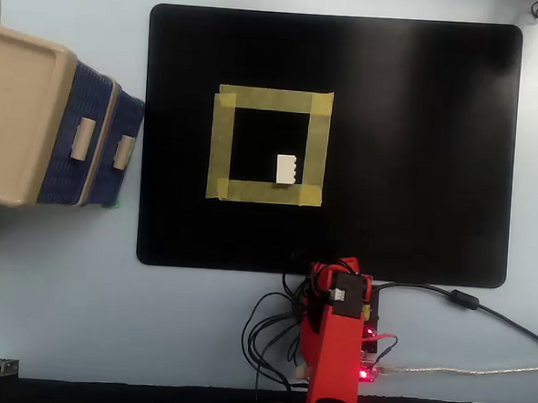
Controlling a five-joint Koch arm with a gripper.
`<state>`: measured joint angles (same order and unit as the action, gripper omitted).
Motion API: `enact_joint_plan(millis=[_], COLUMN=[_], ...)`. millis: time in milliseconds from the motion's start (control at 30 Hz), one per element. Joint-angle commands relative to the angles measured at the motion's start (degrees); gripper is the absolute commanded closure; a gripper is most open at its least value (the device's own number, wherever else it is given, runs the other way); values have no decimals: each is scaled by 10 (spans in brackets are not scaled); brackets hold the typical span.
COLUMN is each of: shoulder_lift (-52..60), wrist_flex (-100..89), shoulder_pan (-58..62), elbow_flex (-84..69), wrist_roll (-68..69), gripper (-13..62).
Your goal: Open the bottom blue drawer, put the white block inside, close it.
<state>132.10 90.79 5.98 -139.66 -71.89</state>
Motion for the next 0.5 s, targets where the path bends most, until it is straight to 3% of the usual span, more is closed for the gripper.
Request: enact_joint_plan(millis=[0,267,467], shoulder_lift=[24,25,-25], wrist_flex=[40,46,56], shoulder_pan=[5,5,-41], elbow_flex=[-18,25,294], wrist_roll=[11,7,-76], gripper=[149,152,155])
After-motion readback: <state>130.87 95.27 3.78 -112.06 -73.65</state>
